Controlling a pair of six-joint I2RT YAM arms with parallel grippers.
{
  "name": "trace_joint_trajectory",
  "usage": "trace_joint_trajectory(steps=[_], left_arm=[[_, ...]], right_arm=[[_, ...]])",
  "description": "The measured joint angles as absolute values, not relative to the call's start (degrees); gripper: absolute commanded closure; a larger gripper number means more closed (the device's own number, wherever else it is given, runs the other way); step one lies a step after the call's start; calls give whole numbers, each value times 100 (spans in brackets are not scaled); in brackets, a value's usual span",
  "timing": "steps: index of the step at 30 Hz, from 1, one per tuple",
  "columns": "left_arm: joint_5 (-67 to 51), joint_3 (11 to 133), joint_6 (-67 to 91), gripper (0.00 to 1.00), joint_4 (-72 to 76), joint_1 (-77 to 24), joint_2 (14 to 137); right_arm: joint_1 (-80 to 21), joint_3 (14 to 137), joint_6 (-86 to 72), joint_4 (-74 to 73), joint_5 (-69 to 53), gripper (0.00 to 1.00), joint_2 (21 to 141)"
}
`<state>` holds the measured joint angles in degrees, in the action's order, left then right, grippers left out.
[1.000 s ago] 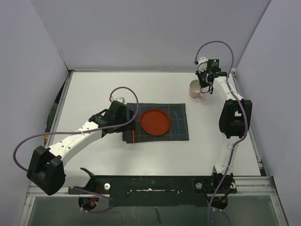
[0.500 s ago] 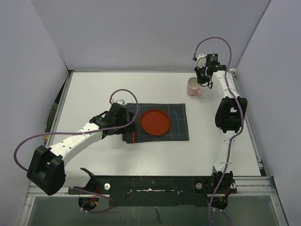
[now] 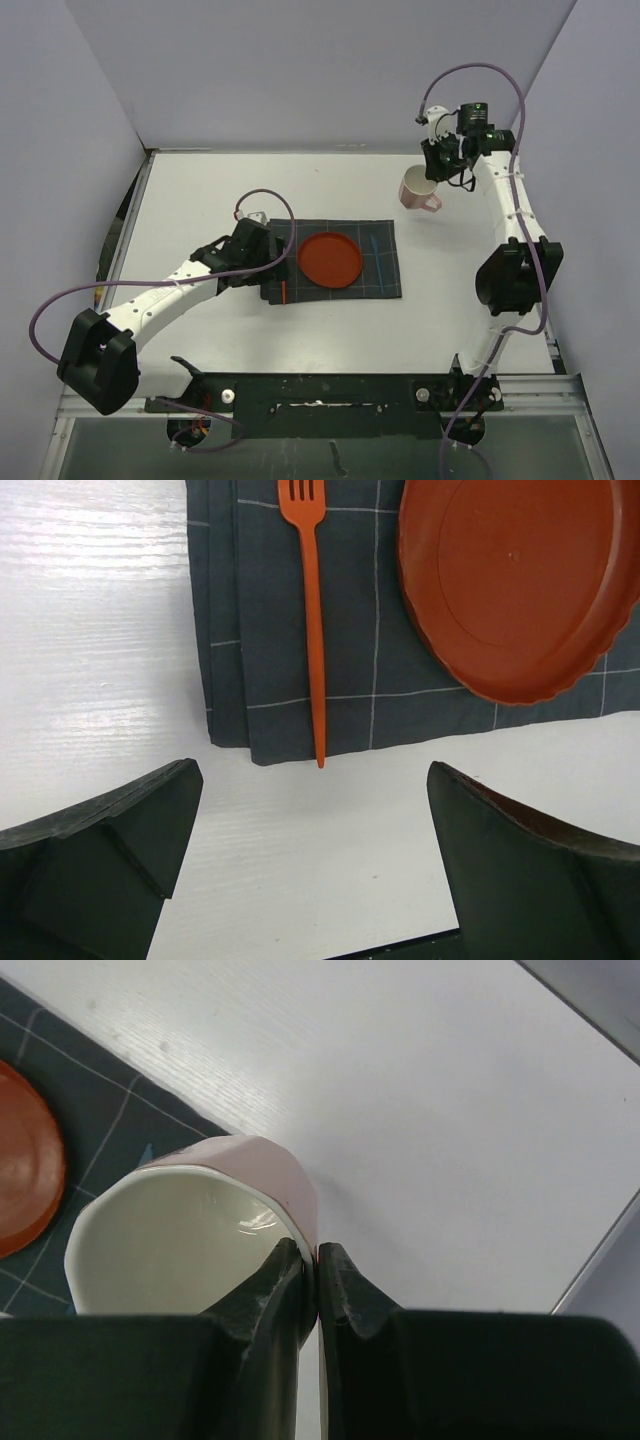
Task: Set the dinner table for one person
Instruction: Pick up the cup at the center of the board, then place the cup on the napkin.
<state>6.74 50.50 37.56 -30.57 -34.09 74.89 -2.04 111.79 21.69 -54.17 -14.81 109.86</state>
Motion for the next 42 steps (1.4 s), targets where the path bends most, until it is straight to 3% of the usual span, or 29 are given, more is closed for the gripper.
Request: trace_joint_trajectory(steps=[7,22,42], left_arm=[[504,5046,3844,2,-2971,-3409,7489],[375,4864,3883,2,-2886,-3409,7487],[364,4792,3883,2,-2818,-3404,7605]], right_arm=[[-353,11207,2049,-5852,-1925,100,10532],[-1166,10849,1581,-5728,-2012,100,11531],[-1131,10722,1610,-5262,-1848,100,11797]])
